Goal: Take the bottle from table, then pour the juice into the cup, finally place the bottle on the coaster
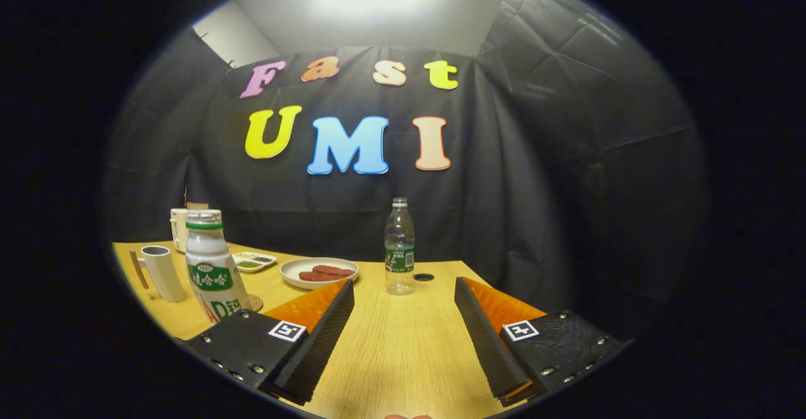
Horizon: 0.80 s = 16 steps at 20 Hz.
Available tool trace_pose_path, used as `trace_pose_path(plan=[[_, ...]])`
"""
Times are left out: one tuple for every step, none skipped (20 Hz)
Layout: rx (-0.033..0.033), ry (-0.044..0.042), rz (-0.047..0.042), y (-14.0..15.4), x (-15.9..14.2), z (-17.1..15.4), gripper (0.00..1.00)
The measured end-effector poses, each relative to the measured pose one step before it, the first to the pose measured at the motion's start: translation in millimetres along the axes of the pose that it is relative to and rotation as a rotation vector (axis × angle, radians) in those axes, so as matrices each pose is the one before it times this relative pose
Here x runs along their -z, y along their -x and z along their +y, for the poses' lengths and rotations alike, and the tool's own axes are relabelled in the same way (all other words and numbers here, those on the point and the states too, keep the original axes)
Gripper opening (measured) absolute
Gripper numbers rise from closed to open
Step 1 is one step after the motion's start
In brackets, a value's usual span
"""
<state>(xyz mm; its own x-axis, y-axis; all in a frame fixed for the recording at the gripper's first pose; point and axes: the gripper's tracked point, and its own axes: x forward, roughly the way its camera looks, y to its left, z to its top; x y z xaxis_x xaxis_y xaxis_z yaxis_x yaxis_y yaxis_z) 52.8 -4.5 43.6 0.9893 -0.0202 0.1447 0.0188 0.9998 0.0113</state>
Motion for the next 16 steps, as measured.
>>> trace_pose_path(plan=[[0.00133,0.01719,-0.00680,-1.08,-1.63,-0.99,0.98],[0.01795,0.02116,-0.01234,0.35,-4.63,-6.21,0.98],[0.00749,0.00857,-0.01398,0.50,-8.22,-2.85,0.98],[0.00282,-0.00373,-0.00291,1.99,-4.71,0.49,0.98],[-0.00046,-0.00623,0.00735,2.35,-3.72,0.96,0.98],[0.00262,-0.00564,0.00802,2.86,-2.70,0.28,0.98],[-0.00269,-0.00657,0.00415,4.81,-3.91,2.17,0.98],[-0.00853,-0.00902,0.00486,5.77,-3.76,5.38,0.98],[-0.01460,-0.00849,0.01065,6.01,-2.41,7.35,0.98],[-0.01833,-0.01051,0.00792,5.06,-0.52,8.17,0.98],[-0.01576,-0.00823,0.00876,5.26,-1.10,9.05,0.98],[-0.01310,-0.00290,0.00681,4.48,-1.28,7.97,0.98],[-0.01044,-0.00249,0.00292,3.54,-1.55,7.81,0.98],[-0.01336,-0.00632,0.00277,3.52,-1.03,8.86,0.98],[-0.01228,-0.00867,0.00559,2.63,-0.85,9.24,0.98],[-0.00948,-0.00571,0.01119,1.76,3.59,7.51,0.98]])
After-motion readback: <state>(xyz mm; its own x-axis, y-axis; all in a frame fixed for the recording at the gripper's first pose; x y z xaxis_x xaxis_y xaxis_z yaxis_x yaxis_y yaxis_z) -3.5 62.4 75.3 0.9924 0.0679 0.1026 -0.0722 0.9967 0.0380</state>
